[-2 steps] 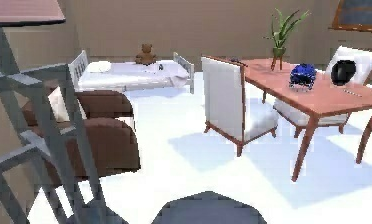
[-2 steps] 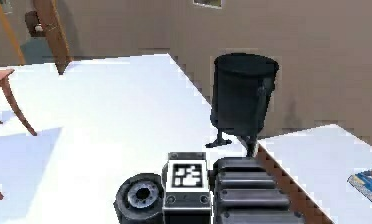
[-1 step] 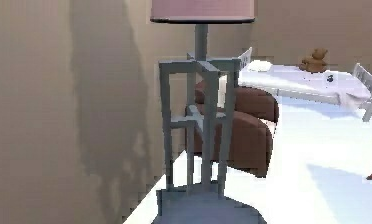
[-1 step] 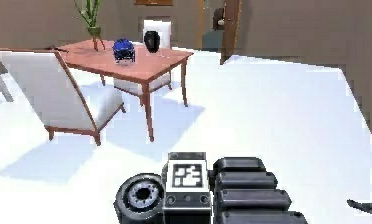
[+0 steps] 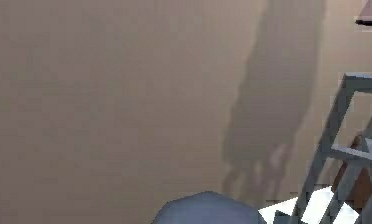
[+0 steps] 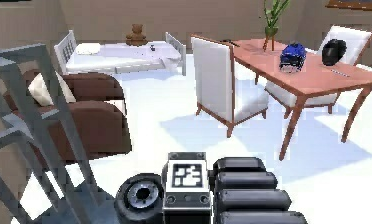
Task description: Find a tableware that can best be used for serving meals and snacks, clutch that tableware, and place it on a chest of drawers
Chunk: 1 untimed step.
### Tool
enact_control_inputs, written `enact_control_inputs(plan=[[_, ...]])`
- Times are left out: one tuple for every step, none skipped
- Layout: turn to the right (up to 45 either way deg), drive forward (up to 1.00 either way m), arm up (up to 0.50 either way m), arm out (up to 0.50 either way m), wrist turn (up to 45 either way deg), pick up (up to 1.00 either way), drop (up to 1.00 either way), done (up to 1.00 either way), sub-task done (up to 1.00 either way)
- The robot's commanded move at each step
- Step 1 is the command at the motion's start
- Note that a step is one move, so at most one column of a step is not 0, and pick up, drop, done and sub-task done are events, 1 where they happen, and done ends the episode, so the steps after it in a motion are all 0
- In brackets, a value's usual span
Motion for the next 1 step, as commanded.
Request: enact_control_inputs(plan=[[-33.0,0.0,0.0,0.0,0.0,0.0,0.0,0.0,0.0]])
